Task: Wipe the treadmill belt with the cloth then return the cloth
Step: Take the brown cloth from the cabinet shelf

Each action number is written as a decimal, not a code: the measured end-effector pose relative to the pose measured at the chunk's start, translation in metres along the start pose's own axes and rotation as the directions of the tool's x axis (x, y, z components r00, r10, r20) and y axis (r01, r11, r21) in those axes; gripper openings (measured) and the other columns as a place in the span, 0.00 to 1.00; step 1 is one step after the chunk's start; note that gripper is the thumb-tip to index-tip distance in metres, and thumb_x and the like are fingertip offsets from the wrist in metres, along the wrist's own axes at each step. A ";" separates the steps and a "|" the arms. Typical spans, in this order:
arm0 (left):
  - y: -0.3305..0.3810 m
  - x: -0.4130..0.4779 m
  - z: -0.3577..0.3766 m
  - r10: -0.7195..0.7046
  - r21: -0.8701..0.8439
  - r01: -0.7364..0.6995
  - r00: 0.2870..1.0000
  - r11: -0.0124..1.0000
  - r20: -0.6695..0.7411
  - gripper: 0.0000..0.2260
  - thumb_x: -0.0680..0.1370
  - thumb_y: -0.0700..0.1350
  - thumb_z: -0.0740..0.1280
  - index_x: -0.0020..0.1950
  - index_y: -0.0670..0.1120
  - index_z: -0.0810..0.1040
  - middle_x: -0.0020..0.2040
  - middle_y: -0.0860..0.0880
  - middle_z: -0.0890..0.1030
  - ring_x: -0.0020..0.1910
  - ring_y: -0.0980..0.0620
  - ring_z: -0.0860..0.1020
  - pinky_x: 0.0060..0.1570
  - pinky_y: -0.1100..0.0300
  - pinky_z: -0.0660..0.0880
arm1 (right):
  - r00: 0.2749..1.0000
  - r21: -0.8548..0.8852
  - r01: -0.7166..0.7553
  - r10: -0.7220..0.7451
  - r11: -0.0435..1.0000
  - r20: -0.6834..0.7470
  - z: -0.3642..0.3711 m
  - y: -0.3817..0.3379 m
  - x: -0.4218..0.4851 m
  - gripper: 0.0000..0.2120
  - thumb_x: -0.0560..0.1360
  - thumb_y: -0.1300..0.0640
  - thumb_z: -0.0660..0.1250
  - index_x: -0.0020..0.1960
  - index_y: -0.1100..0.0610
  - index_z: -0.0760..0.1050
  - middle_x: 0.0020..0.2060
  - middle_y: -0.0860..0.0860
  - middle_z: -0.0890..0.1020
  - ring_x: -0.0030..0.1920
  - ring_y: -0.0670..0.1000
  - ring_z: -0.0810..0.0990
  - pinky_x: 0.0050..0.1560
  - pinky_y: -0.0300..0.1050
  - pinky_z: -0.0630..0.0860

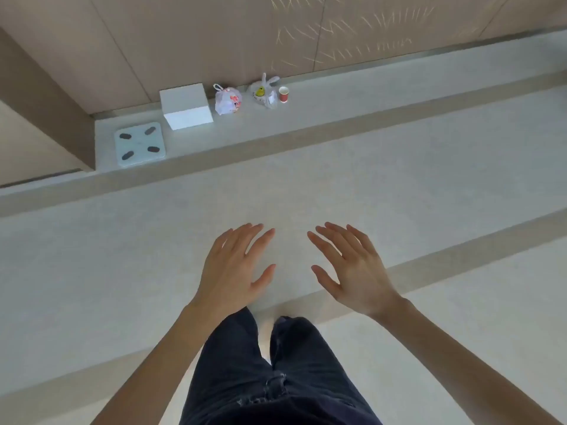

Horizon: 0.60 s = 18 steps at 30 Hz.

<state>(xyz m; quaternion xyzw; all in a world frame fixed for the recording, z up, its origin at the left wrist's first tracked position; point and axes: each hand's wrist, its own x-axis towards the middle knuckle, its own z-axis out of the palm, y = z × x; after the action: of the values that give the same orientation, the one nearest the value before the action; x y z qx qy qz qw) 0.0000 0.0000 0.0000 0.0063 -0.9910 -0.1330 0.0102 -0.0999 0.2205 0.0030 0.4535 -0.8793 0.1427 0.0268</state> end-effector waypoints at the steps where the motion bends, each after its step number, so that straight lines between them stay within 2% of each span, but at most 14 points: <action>1: -0.001 -0.005 -0.001 -0.020 0.013 0.020 1.000 1.000 -0.022 0.27 0.79 0.61 0.48 0.68 0.47 0.73 0.65 0.45 0.76 0.63 0.43 0.75 0.60 0.45 0.73 | 1.000 0.011 0.030 -0.030 1.000 -0.011 0.002 -0.002 0.004 0.23 0.80 0.45 0.54 0.68 0.56 0.73 0.64 0.54 0.77 0.67 0.56 0.74 0.66 0.58 0.69; 5: -0.012 -0.029 -0.004 -0.108 0.034 0.113 0.987 0.993 -0.119 0.27 0.80 0.60 0.48 0.67 0.46 0.74 0.64 0.44 0.77 0.62 0.43 0.76 0.60 0.46 0.73 | 0.993 0.033 0.116 -0.116 0.993 -0.012 0.015 -0.015 0.020 0.23 0.80 0.45 0.54 0.68 0.56 0.72 0.65 0.54 0.76 0.68 0.56 0.72 0.67 0.59 0.68; 10: -0.043 -0.067 -0.010 -0.241 0.040 0.250 0.958 0.968 -0.153 0.25 0.80 0.59 0.51 0.68 0.46 0.74 0.65 0.45 0.76 0.63 0.44 0.75 0.62 0.47 0.71 | 0.974 0.043 0.226 -0.227 0.973 0.017 0.040 -0.044 0.052 0.23 0.80 0.45 0.54 0.69 0.55 0.71 0.66 0.54 0.75 0.68 0.56 0.72 0.66 0.59 0.68; 18: -0.115 -0.137 -0.036 -0.403 0.002 0.409 0.899 0.913 -0.173 0.25 0.79 0.59 0.52 0.68 0.46 0.74 0.65 0.45 0.76 0.63 0.43 0.75 0.61 0.45 0.72 | 0.938 0.091 0.342 -0.345 0.935 0.022 0.071 -0.141 0.116 0.23 0.80 0.44 0.52 0.68 0.55 0.71 0.65 0.54 0.76 0.66 0.55 0.74 0.66 0.57 0.70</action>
<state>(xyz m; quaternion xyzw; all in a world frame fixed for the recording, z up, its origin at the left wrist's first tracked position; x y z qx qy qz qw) 0.1387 -0.1180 0.0019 0.2240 -0.9658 -0.1123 0.0661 -0.0484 0.0321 -0.0129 0.6033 -0.7801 0.1651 0.0153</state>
